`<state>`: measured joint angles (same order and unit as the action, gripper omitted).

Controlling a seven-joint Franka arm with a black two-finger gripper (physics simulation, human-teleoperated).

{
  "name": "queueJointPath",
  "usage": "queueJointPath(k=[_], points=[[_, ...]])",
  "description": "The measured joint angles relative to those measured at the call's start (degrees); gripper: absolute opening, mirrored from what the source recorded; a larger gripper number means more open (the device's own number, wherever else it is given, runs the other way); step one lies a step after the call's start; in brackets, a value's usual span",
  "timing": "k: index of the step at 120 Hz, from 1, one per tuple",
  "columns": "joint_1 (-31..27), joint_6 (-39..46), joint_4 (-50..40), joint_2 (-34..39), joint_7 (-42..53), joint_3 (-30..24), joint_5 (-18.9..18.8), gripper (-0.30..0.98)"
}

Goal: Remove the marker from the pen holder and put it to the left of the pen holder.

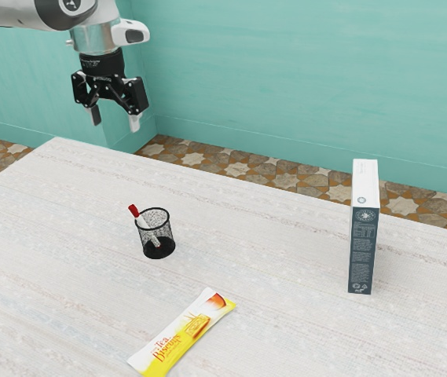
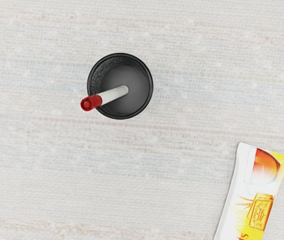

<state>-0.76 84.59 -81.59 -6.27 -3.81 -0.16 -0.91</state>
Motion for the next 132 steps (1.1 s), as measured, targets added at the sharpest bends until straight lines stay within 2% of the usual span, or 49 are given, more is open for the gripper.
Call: queueJointPath(k=[28, 61, 96, 106, 132], points=[[0.1, 0.1, 1.7, -0.7, -0.2, -0.2, 1.1, 0.69], [-0.2, 3.3, 1.8, -11.2, -0.5, 2.4, 1.4, 0.69], [-0.1, 7.3, 1.6, -17.8, -0.7, 2.9, 2.1, 0.69], [-0.7, 8.3, 1.1, -19.4, -0.9, 5.1, 4.5, 0.69], [-4.1, 7.1, 1.1, -22.9, -1.4, 8.5, 15.7, 0.69]])
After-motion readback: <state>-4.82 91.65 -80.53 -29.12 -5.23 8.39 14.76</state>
